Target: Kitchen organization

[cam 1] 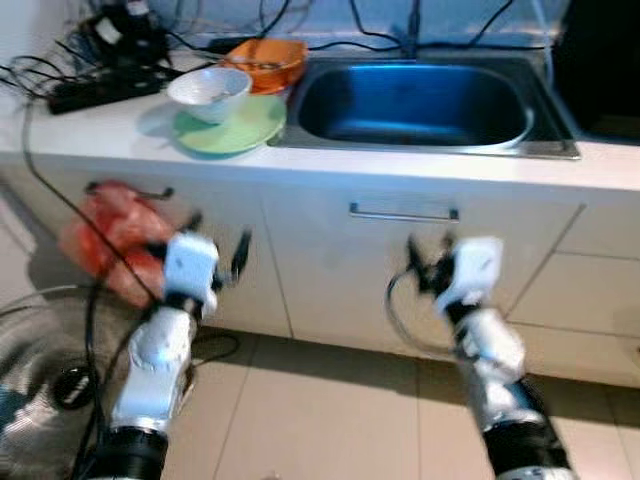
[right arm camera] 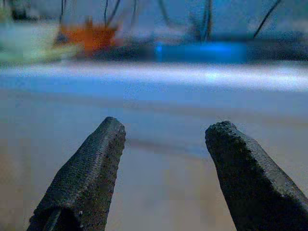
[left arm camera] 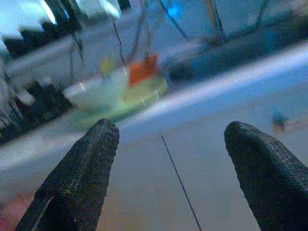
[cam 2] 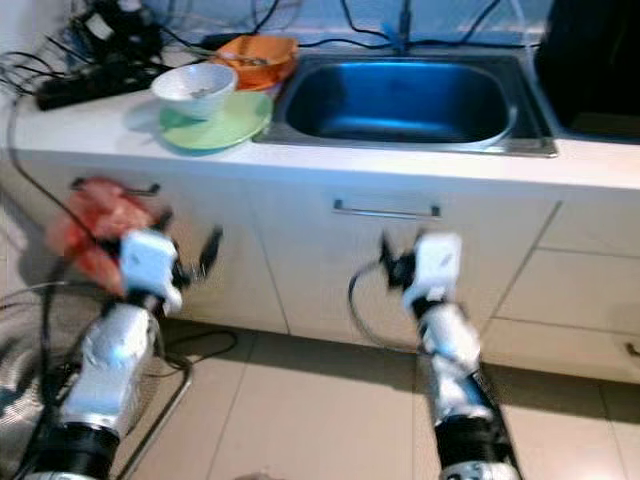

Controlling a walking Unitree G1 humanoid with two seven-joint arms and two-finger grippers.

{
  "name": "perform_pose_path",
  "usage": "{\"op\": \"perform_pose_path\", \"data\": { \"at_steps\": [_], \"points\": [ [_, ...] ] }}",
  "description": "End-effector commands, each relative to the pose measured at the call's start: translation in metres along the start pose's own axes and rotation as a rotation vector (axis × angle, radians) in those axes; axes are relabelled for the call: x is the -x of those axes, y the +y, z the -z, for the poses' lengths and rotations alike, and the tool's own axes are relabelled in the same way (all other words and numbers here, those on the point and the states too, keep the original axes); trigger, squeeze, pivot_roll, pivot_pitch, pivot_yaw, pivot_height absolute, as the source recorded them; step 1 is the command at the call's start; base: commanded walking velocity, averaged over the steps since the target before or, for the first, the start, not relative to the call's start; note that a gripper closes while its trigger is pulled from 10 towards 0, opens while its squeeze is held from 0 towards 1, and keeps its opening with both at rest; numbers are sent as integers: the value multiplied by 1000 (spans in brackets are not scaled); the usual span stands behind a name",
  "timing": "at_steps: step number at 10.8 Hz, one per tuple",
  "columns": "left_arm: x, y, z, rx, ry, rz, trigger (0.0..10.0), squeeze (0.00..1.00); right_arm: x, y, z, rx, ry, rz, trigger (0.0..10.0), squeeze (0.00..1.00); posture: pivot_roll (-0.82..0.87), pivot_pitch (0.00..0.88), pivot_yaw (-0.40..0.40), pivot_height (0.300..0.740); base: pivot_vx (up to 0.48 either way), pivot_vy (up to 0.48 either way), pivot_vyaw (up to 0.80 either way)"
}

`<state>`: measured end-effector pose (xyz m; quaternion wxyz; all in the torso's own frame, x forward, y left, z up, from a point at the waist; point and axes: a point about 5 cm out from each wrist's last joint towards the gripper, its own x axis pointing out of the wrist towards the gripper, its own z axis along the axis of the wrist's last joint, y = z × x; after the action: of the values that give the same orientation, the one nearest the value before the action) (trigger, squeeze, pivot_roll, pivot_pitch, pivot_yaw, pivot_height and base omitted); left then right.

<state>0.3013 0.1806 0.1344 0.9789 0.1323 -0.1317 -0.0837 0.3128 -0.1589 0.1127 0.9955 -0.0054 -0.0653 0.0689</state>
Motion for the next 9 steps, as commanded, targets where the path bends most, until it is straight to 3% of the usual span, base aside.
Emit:
{"op": "perform_pose_path", "data": {
  "at_steps": [1, 4, 5, 7, 9],
  "points": [
    [-7, 1, -13, 19, -30, -13, 10000, 0, -3, -2, -13, -15, -30, 17, 10000, 0, 17, 0, 124, 740, 0, 0, 0],
    [-26, -21, -49, 182, -108, -51, 10000, 0, 1, -11, -32, 31, -36, 4, 10000, 0, -40, 0, 50, 740, 0, 0, -471],
    [-26, -22, -55, 179, -132, -53, 10000, 0, -1, -14, -39, 5, -42, 22, 10000, 0, -39, 0, 17, 740, 0, 0, 0],
    [-24, -7, -55, 202, -108, -139, 10000, 0, -9, -8, -55, 37, -82, 1, 10000, 0, -21, 0, 18, 740, 0, 0, 0],
    [-16, 1, -60, 174, -95, -156, 10000, 0, -9, 0, -56, -54, -48, 38, 10000, 0, 13, 0, 39, 740, 0, 0, 0]
  ]
}}
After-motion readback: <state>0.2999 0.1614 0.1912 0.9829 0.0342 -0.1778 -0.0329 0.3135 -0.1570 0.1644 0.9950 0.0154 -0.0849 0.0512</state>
